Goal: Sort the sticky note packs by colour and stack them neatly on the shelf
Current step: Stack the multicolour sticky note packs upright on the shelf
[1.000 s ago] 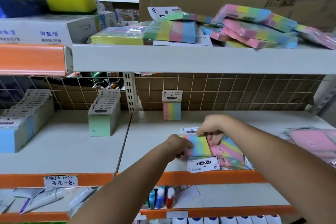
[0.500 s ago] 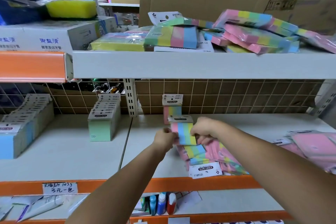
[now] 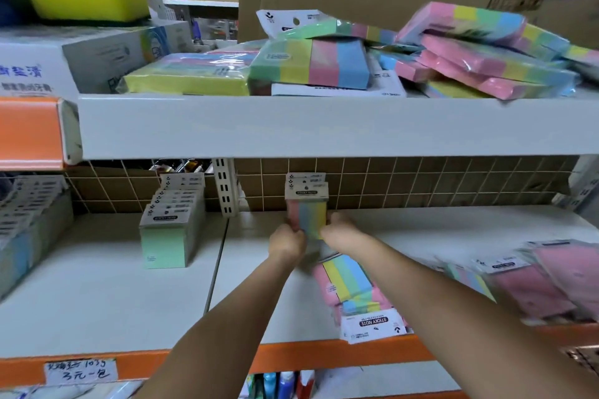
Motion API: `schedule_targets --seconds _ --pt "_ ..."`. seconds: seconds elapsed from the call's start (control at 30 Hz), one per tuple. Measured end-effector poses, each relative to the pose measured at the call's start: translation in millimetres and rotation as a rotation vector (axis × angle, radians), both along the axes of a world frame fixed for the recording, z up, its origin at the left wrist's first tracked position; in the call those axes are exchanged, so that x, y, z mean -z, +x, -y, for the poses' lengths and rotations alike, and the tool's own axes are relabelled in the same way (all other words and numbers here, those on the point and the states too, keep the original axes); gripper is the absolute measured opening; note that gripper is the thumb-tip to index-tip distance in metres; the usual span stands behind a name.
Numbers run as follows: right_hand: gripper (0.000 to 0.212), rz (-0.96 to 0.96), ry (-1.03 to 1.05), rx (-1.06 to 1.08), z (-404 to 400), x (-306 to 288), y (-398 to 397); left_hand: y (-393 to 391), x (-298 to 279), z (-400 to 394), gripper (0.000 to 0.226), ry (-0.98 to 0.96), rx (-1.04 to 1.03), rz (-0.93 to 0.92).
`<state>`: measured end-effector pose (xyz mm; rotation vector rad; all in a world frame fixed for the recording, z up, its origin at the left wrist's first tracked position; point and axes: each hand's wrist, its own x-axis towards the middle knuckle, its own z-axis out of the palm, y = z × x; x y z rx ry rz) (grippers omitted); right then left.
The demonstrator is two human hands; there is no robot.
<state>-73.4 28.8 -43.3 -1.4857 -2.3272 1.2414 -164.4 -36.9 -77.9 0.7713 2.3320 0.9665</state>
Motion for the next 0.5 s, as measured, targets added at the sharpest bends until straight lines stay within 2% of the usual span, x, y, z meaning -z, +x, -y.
schedule_targets --seconds 0.17,0.33,0.5 --pt "0.032 -0.044 0.008 0.031 -9 20 -10 -5 20 -9 0.039 -0.142 0.059 -0.022" --pt "0.032 -0.078 -0.03 0.053 -19 37 -20 -14 37 -20 0.059 -0.104 0.107 -0.094" --pt "0.039 -0.08 -0.042 0.029 -23 39 -25 -23 44 -21 0.057 -0.09 0.112 -0.159"
